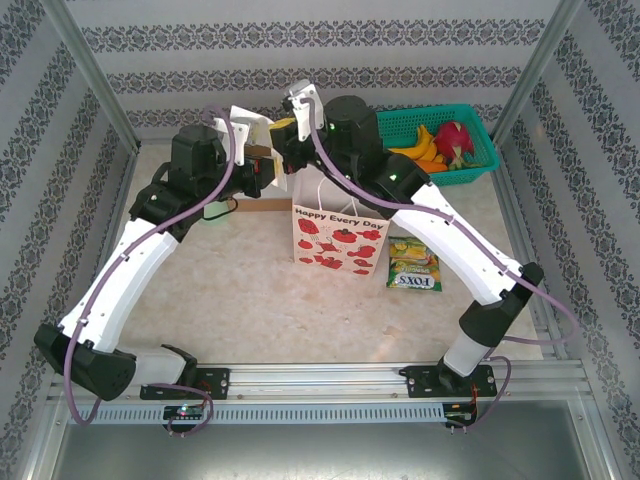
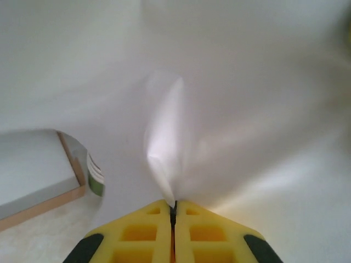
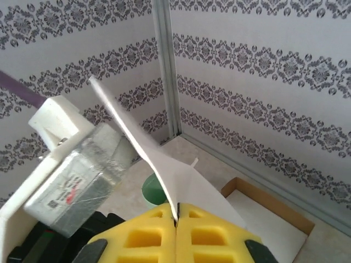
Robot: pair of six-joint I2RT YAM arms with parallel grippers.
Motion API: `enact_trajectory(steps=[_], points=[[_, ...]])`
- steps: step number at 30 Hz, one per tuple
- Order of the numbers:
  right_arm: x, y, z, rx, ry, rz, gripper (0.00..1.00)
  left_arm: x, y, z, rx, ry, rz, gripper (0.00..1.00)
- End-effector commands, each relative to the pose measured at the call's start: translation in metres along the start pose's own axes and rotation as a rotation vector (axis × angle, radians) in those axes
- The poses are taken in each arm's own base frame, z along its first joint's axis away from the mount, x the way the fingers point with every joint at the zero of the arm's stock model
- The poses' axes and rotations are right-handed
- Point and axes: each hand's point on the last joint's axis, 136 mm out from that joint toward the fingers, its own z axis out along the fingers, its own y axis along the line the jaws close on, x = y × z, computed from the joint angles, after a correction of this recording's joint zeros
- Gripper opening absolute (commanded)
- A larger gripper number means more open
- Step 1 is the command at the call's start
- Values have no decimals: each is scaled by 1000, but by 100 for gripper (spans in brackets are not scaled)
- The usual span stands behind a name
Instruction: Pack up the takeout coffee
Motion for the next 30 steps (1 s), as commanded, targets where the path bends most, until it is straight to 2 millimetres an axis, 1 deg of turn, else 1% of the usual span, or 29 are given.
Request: enact_trajectory(steps=[1,2,3,4,5,6,7,9,12,13,15,19,24,26,30], points=[[-27,-14,-28,36,-54,-63,0,-10,-19,-13,79,-68,82,16],[-30,-17,-35,35,-62,-76,0,-11,-22,-16,92,-82,96,28],[-32,-21,-42,34,-67,-88,0,-11,-25,-19,108,-93,109,48],[-35,-24,-48,25,-72,-103,0,-11,-28,-21,121,-104,120,65],[-38,-29,-56,27,-80,-120,0,-11,-29,-23,125,-119,128,79],[-41,-34,-64,30,-87,-135,0,-12,-27,-25,114,-132,130,88],[-44,-39,-71,32,-92,-145,0,-13,-22,-25,87,-142,122,93],[-52,-50,-87,22,-110,-152,0,-15,-5,-24,-6,-157,91,99],[-56,-58,-106,-26,-116,-176,0,-16,25,-21,-163,-172,22,100],[-54,-59,-110,-41,-108,-189,0,-15,31,-19,-190,-168,8,100],[-48,-62,-117,-64,-88,-224,0,-11,38,-13,-219,-139,-15,100],[-38,-63,-125,-109,-38,-217,0,1,50,5,-258,-53,-74,100],[-20,-62,-123,-134,24,-128,0,13,62,26,-296,28,-125,100],[-11,-63,-122,-133,52,-102,0,16,63,31,-290,43,-138,100],[9,-82,-113,-65,101,-36,0,21,62,41,-268,72,-150,100]])
